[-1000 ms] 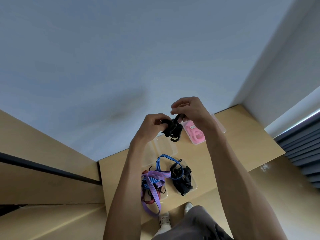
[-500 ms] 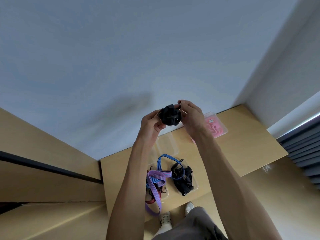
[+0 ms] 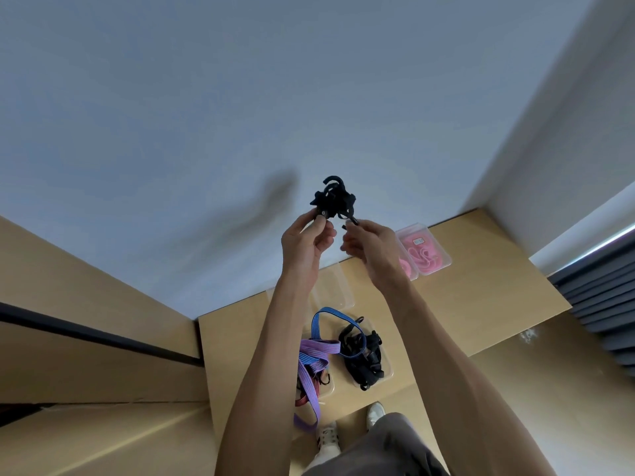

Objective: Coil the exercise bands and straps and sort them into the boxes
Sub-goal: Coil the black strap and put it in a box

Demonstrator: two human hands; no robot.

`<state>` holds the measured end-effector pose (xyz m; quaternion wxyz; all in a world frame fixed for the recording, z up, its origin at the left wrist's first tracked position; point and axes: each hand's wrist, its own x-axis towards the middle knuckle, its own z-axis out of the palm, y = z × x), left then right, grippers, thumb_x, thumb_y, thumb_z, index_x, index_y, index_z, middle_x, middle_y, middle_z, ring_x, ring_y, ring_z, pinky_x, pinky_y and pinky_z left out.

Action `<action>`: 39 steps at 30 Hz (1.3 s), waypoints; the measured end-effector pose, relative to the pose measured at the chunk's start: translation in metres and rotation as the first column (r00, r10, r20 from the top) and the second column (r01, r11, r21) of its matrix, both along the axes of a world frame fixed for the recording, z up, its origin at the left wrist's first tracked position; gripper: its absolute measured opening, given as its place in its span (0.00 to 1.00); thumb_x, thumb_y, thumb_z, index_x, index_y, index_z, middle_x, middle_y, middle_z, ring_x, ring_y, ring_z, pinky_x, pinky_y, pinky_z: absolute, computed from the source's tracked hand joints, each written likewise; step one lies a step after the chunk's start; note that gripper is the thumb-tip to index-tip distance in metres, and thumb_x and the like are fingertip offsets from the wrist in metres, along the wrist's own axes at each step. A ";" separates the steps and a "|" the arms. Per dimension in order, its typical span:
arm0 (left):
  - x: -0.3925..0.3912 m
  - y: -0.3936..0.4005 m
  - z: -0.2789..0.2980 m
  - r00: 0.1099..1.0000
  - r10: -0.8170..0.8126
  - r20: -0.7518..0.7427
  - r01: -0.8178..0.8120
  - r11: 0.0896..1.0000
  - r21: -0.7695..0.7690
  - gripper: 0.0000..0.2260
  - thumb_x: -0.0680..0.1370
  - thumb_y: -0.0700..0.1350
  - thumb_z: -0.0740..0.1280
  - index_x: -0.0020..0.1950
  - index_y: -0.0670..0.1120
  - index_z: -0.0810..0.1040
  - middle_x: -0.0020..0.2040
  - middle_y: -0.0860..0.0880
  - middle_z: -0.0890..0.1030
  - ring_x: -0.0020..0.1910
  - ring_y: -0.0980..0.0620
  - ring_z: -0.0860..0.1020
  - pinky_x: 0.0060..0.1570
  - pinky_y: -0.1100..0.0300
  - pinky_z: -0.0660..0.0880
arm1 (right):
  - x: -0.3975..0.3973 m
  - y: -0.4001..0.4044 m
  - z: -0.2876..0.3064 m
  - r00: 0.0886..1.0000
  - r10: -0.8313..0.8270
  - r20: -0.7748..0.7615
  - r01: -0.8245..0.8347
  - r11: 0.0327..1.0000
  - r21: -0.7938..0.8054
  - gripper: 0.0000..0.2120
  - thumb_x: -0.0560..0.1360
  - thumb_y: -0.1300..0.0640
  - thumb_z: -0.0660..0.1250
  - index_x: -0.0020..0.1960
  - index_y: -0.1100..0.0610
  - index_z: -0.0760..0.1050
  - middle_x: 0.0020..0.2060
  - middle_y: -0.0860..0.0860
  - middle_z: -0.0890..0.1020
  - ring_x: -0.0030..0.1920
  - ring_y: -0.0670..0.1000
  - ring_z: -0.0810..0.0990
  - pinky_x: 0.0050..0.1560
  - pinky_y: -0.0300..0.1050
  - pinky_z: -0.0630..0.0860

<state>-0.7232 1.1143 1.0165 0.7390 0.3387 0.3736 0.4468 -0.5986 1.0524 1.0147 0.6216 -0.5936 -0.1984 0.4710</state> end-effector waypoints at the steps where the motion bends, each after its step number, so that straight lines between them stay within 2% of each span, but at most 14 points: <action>1: 0.002 0.001 0.002 0.992 0.028 -0.121 -0.022 0.999 0.047 0.09 0.78 0.40 0.71 0.57 0.40 0.83 0.37 0.44 0.81 0.34 0.49 0.79 0.40 0.60 0.78 | -0.003 -0.001 -0.002 0.997 0.014 0.081 -0.011 0.999 -0.039 0.07 0.78 0.59 0.69 0.48 0.63 0.82 0.33 0.56 0.81 0.33 0.52 0.81 0.37 0.43 0.79; 4: 0.005 0.002 0.002 0.890 0.116 -0.441 0.002 0.966 0.258 0.04 0.76 0.44 0.70 0.49 0.49 0.83 0.34 0.49 0.83 0.32 0.51 0.82 0.34 0.61 0.76 | -0.003 0.001 -0.001 0.966 0.023 0.258 0.018 0.988 -0.155 0.08 0.78 0.55 0.69 0.48 0.59 0.83 0.38 0.51 0.85 0.36 0.46 0.79 0.40 0.41 0.78; 6: 0.007 -0.001 -0.001 0.831 0.189 -0.523 0.019 0.931 0.366 0.04 0.76 0.43 0.69 0.49 0.50 0.82 0.34 0.48 0.83 0.33 0.51 0.82 0.34 0.62 0.75 | 0.000 0.003 0.004 0.967 0.025 0.255 0.014 0.988 -0.151 0.06 0.78 0.58 0.68 0.47 0.60 0.82 0.38 0.52 0.85 0.37 0.48 0.81 0.40 0.41 0.79; 8: 0.010 -0.006 -0.004 0.772 0.265 -0.577 0.023 0.896 0.443 0.05 0.76 0.41 0.68 0.51 0.47 0.81 0.34 0.47 0.82 0.34 0.46 0.81 0.35 0.57 0.77 | 0.002 0.003 0.009 0.978 -0.001 0.208 0.025 0.993 -0.113 0.04 0.77 0.61 0.68 0.51 0.59 0.77 0.37 0.55 0.85 0.34 0.49 0.81 0.35 0.39 0.78; 10: 0.014 -0.010 -0.008 0.689 0.346 -0.637 0.048 0.855 0.517 0.06 0.77 0.41 0.68 0.52 0.45 0.81 0.34 0.49 0.81 0.34 0.45 0.80 0.36 0.51 0.79 | 0.004 0.002 0.010 0.984 -0.026 0.178 0.043 0.995 -0.092 0.09 0.76 0.62 0.68 0.54 0.57 0.72 0.35 0.56 0.84 0.31 0.48 0.80 0.32 0.39 0.76; 13: 0.013 -0.014 -0.010 0.596 0.454 -0.663 0.093 0.780 0.619 0.07 0.77 0.42 0.68 0.53 0.45 0.81 0.34 0.52 0.81 0.33 0.48 0.77 0.34 0.54 0.74 | 0.008 0.001 0.013 0.997 -0.075 0.017 0.076 0.996 -0.054 0.01 0.76 0.64 0.68 0.46 0.59 0.77 0.33 0.55 0.83 0.34 0.51 0.79 0.34 0.41 0.75; 15: 0.011 -0.014 -0.012 0.567 0.493 -0.660 0.100 0.754 0.649 0.07 0.77 0.42 0.68 0.54 0.45 0.80 0.35 0.50 0.82 0.34 0.47 0.77 0.35 0.53 0.75 | 0.009 -0.002 0.016 0.987 -0.087 -0.132 0.088 0.996 0.006 0.04 0.77 0.64 0.69 0.44 0.60 0.80 0.35 0.54 0.84 0.38 0.53 0.82 0.40 0.41 0.79; 18: 0.013 -0.016 -0.012 0.552 0.499 -0.668 0.097 0.758 0.645 0.06 0.77 0.43 0.69 0.53 0.44 0.80 0.36 0.49 0.83 0.34 0.46 0.78 0.36 0.50 0.77 | 0.006 -0.002 0.021 0.976 -0.008 -0.219 0.038 0.990 0.134 0.06 0.76 0.69 0.67 0.50 0.64 0.81 0.41 0.59 0.86 0.43 0.56 0.85 0.50 0.43 0.81; 21: 0.017 -0.021 -0.013 0.599 0.472 -0.647 0.078 0.770 0.634 0.06 0.78 0.45 0.70 0.52 0.44 0.80 0.34 0.50 0.82 0.32 0.49 0.78 0.35 0.50 0.77 | -0.001 0.002 0.028 1.000 -0.028 0.000 0.027 0.988 0.152 0.09 0.74 0.71 0.69 0.54 0.66 0.81 0.42 0.65 0.85 0.42 0.59 0.86 0.49 0.44 0.82; 25: 0.013 -0.021 -0.015 0.625 0.455 -0.635 0.065 0.780 0.622 0.04 0.77 0.44 0.69 0.50 0.45 0.81 0.33 0.52 0.81 0.32 0.51 0.77 0.35 0.49 0.77 | 0.000 0.002 0.029 0.945 -0.031 0.326 0.010 0.998 0.065 0.07 0.73 0.63 0.73 0.52 0.62 0.84 0.42 0.55 0.86 0.36 0.46 0.81 0.42 0.39 0.75; 27: 0.009 -0.018 -0.013 0.645 0.451 -0.617 0.068 0.771 0.633 0.04 0.77 0.43 0.69 0.50 0.46 0.81 0.34 0.55 0.80 0.33 0.54 0.76 0.36 0.50 0.77 | 0.001 0.000 0.025 0.920 0.001 0.392 -0.009 1.000 0.018 0.06 0.73 0.59 0.74 0.49 0.59 0.83 0.46 0.53 0.85 0.42 0.48 0.79 0.46 0.45 0.73; 31: 0.011 -0.021 -0.011 0.647 0.507 -0.570 0.074 0.701 0.709 0.05 0.76 0.40 0.69 0.51 0.43 0.81 0.36 0.51 0.82 0.34 0.51 0.78 0.36 0.50 0.77 | 0.002 -0.004 0.022 0.976 0.024 0.216 -0.042 0.996 0.078 0.09 0.75 0.60 0.71 0.48 0.66 0.75 0.48 0.60 0.84 0.49 0.55 0.82 0.53 0.58 0.79; 35: 0.014 -0.025 -0.016 0.606 0.604 -0.518 0.042 0.626 0.779 0.05 0.76 0.35 0.69 0.51 0.38 0.81 0.38 0.45 0.82 0.35 0.48 0.79 0.36 0.51 0.78 | 0.003 -0.002 0.017 0.994 0.051 0.100 -0.066 0.986 0.154 0.02 0.75 0.65 0.69 0.47 0.63 0.79 0.48 0.60 0.85 0.53 0.59 0.84 0.57 0.53 0.81; 39: 0.020 -0.025 -0.019 0.565 0.645 -0.514 0.061 0.589 0.806 0.06 0.75 0.33 0.71 0.51 0.38 0.81 0.39 0.43 0.80 0.36 0.49 0.78 0.35 0.53 0.77 | -0.006 -0.001 0.012 0.999 0.024 0.048 -0.033 0.977 0.211 0.06 0.76 0.63 0.68 0.51 0.62 0.83 0.46 0.59 0.86 0.50 0.58 0.86 0.55 0.48 0.82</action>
